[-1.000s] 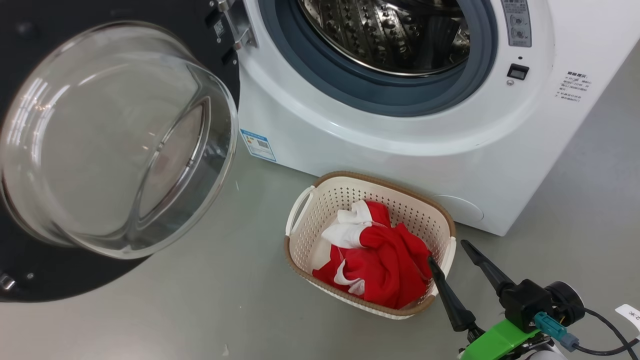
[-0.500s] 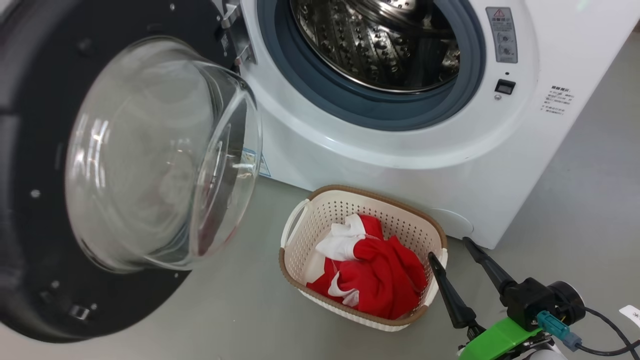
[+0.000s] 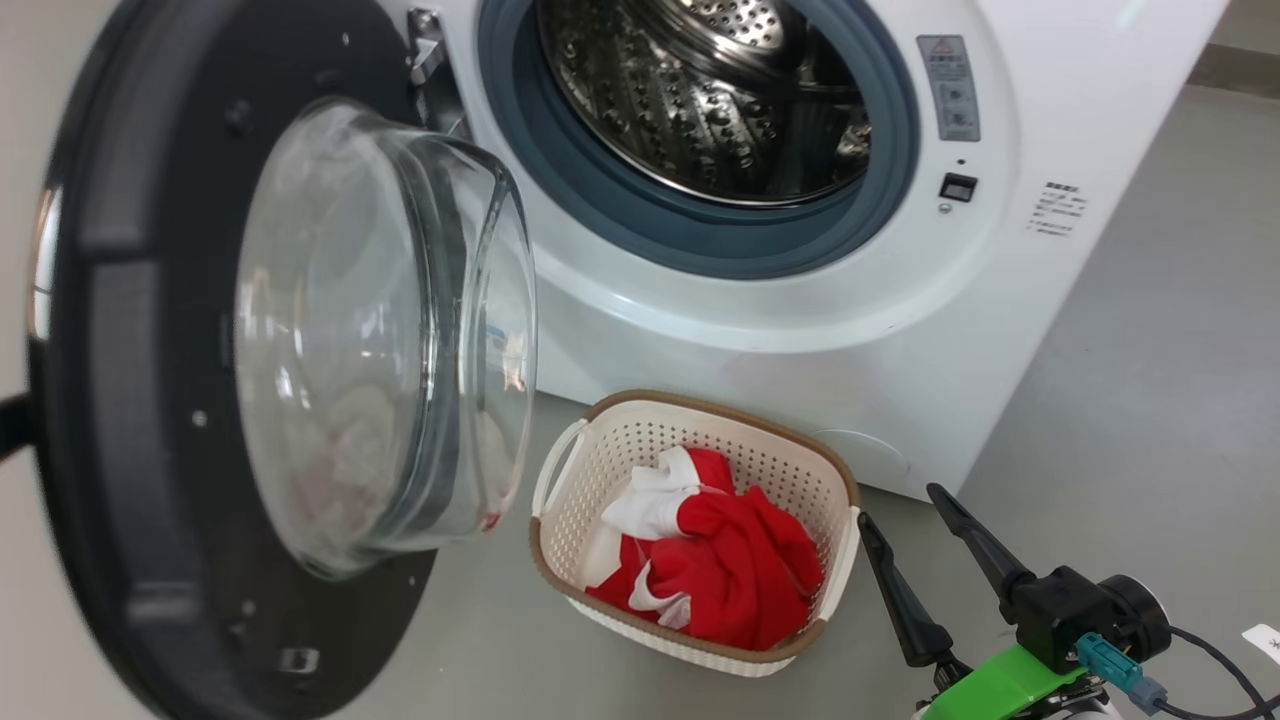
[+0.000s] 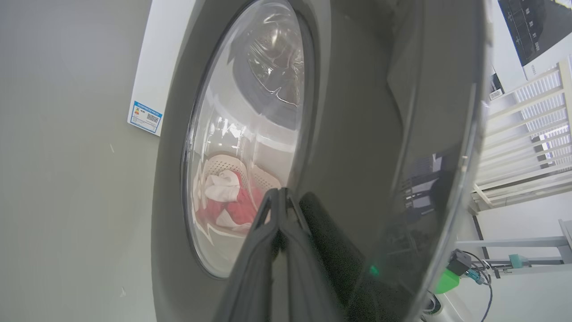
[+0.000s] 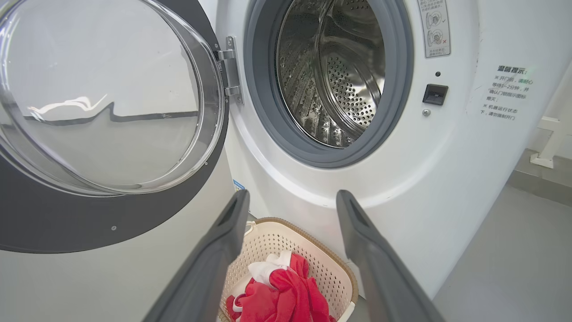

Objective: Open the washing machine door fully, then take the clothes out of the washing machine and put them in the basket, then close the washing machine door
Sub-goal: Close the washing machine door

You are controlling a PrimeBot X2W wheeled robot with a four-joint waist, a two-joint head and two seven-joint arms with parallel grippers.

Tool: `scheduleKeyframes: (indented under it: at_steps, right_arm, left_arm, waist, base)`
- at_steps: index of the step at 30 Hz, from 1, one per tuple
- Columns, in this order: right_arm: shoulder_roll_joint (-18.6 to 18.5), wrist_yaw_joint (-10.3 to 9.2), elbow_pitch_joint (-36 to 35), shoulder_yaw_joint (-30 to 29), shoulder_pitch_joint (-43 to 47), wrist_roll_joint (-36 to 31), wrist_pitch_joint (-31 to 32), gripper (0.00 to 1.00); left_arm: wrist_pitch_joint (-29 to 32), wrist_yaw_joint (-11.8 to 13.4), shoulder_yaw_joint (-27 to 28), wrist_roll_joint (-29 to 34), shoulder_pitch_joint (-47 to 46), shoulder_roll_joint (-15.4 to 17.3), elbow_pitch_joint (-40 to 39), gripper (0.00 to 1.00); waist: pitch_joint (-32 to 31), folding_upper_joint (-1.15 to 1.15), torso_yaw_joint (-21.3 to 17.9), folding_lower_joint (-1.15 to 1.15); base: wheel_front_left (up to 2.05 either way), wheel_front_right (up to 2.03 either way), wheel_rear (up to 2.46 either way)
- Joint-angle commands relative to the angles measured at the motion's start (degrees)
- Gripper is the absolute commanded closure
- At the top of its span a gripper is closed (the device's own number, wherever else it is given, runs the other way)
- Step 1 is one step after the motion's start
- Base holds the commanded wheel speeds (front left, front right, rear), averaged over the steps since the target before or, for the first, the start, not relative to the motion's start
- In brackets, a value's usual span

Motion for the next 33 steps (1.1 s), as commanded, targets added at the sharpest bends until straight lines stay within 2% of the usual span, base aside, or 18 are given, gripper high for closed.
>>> scheduleKeyframes:
  at_steps: [1, 9, 15, 25, 33]
  right_arm:
    - [0.33, 0.36, -1.63, 0.86, -0.08, 0.44, -0.37, 0.00]
    - [0.94, 0.36, -2.06, 0.52, 1.49, 0.89, -0.37, 0.00]
    - [1.15, 0.36, -2.34, 0.41, 1.86, 0.94, -0.37, 0.00]
    - [1.44, 0.36, -2.83, 0.00, 1.53, 0.84, -0.37, 0.00]
    - [1.65, 0.36, -3.14, -0.38, 0.39, 0.59, -0.37, 0.00]
  left_arm:
    - [0.60, -0.41, 1.94, -0.44, -0.93, 2.35, -2.88, 1.00]
    - [0.74, -0.41, -1.35, 1.02, -0.13, -0.38, -9.72, 1.00]
    - [-1.19, -0.41, -4.57, 2.70, -0.04, -3.60, -13.67, 1.00]
    - [-9.19, -0.41, -8.40, 6.03, -1.16, -8.87, -16.52, 1.00]
    - [-16.95, -0.41, -11.02, 7.58, -3.46, -11.51, -15.68, 1.00]
  waist:
    - [-0.75, 0.00, -0.94, 0.00]
    - [-2.65, 0.00, -3.75, 0.00]
    - [-3.09, 0.00, -6.05, 0.00]
    - [-1.87, 0.00, -9.85, 0.00]
    - [-0.08, 0.00, -12.67, 0.00]
  base:
    - [0.00, 0.00, 0.00]
    - [0.00, 0.00, 0.00]
    - [0.00, 0.00, 0.00]
    - [0.00, 0.00, 0.00]
    - [0.00, 0.00, 0.00]
